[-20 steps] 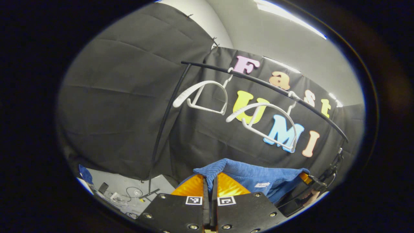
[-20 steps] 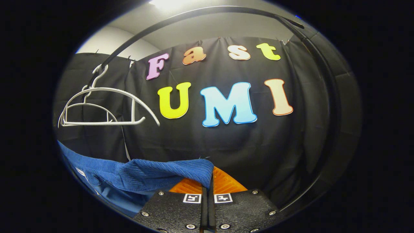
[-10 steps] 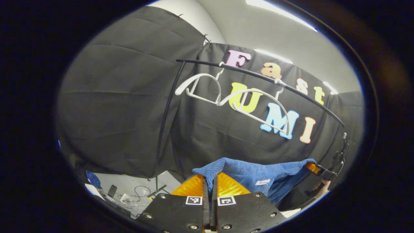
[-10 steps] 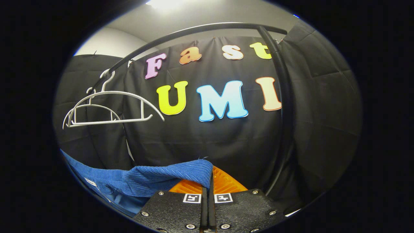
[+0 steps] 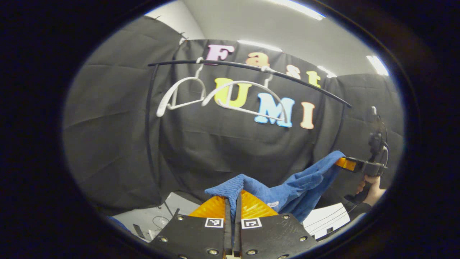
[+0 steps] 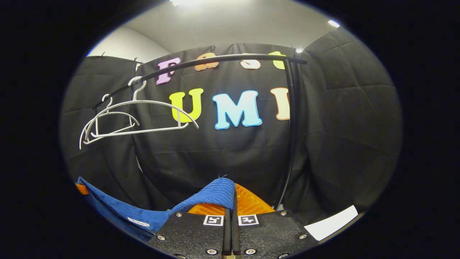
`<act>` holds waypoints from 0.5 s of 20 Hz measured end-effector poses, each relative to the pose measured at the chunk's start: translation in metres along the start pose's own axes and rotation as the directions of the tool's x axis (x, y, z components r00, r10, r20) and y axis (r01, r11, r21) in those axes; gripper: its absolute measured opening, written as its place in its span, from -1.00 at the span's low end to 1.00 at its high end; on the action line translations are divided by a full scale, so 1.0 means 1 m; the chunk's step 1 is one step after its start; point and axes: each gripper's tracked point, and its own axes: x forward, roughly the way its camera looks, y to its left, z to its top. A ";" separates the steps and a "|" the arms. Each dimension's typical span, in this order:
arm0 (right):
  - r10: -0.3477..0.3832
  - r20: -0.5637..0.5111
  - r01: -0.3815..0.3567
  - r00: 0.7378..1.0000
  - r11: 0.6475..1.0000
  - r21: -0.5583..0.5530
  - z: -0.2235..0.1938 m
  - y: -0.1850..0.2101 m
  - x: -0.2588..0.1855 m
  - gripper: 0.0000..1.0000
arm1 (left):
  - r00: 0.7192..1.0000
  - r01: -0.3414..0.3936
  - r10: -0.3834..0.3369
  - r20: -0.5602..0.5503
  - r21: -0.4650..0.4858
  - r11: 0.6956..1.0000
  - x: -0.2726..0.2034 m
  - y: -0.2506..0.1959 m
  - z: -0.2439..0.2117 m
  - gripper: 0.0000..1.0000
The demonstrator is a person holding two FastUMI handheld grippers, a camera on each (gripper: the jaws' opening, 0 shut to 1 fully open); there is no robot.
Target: Grasp the clothes on the hanger with both hands and then place them into the laundry hamper below.
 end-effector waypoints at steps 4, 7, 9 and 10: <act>-0.017 0.025 0.017 1.000 1.000 0.008 -0.003 0.026 -0.057 -1.00 | 0.988 0.153 -0.154 0.024 0.056 0.987 -0.011 -0.024 0.005 -0.94; -0.019 -0.005 0.019 1.000 0.999 0.049 -0.017 0.043 -0.084 -0.98 | 0.977 0.208 -0.210 0.043 0.048 0.977 -0.027 -0.036 0.012 -0.94; -0.001 -0.037 0.004 0.999 0.996 0.086 -0.027 0.053 -0.096 -0.99 | 0.974 0.222 -0.223 0.041 0.032 0.974 -0.034 -0.042 0.010 -0.94; 0.007 -0.044 -0.002 0.999 0.996 0.093 -0.031 0.054 -0.097 -0.99 | 0.974 0.224 -0.225 0.038 0.023 0.974 -0.034 -0.044 0.009 -1.00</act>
